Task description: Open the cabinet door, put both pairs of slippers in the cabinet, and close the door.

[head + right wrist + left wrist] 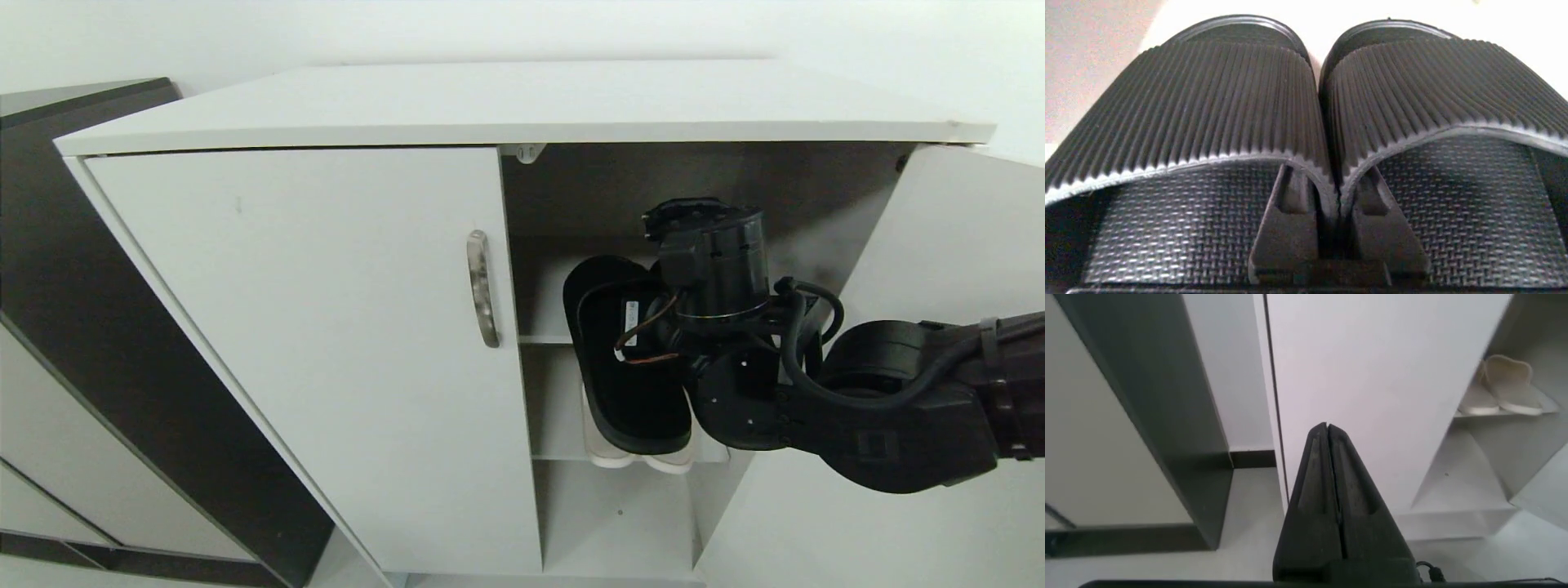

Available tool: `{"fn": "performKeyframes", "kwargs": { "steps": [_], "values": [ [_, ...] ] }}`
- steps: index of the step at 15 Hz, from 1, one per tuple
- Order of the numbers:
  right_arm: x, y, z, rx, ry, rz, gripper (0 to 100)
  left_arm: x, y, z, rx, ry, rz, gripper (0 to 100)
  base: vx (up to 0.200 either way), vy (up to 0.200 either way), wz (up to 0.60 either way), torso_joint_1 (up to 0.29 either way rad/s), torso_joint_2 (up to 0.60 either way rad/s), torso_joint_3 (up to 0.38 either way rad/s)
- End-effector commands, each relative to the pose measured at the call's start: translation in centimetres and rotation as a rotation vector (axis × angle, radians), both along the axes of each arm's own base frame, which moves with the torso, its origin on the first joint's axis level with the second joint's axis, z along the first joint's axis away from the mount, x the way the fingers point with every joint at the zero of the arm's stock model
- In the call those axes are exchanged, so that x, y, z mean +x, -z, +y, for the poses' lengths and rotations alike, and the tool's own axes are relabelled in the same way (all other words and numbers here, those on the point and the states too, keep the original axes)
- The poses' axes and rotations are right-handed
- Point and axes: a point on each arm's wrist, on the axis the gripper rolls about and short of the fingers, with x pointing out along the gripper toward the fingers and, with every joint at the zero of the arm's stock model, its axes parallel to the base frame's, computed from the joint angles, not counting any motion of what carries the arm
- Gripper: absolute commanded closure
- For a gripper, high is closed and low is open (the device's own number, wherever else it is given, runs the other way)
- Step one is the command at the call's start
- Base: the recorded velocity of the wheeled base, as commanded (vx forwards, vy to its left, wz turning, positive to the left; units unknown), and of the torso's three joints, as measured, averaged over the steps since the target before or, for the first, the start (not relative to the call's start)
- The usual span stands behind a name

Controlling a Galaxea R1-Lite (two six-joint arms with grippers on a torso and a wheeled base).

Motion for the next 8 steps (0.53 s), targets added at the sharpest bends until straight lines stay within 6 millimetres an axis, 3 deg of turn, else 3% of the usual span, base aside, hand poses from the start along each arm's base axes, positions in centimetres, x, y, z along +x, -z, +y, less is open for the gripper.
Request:
{"fn": "performKeyframes", "kwargs": {
  "steps": [1,5,8],
  "values": [
    [0.3,0.4,0.2,-0.002,0.003,0.001,100,0.0,0.0,0.0,0.000,0.000,0.001,100,0.000,0.000,0.00,0.000,0.00,0.000],
    [1.5,0.8,0.7,0.002,0.015,-0.003,100,0.0,0.0,0.0,0.000,0.000,0.000,100,0.000,0.000,0.00,0.000,0.00,0.000],
    [3.9,0.8,1.2,0.004,0.036,-0.015,100,0.0,0.0,0.0,0.000,0.000,0.000,100,0.000,0.000,0.00,0.000,0.00,0.000]
  ]
}}
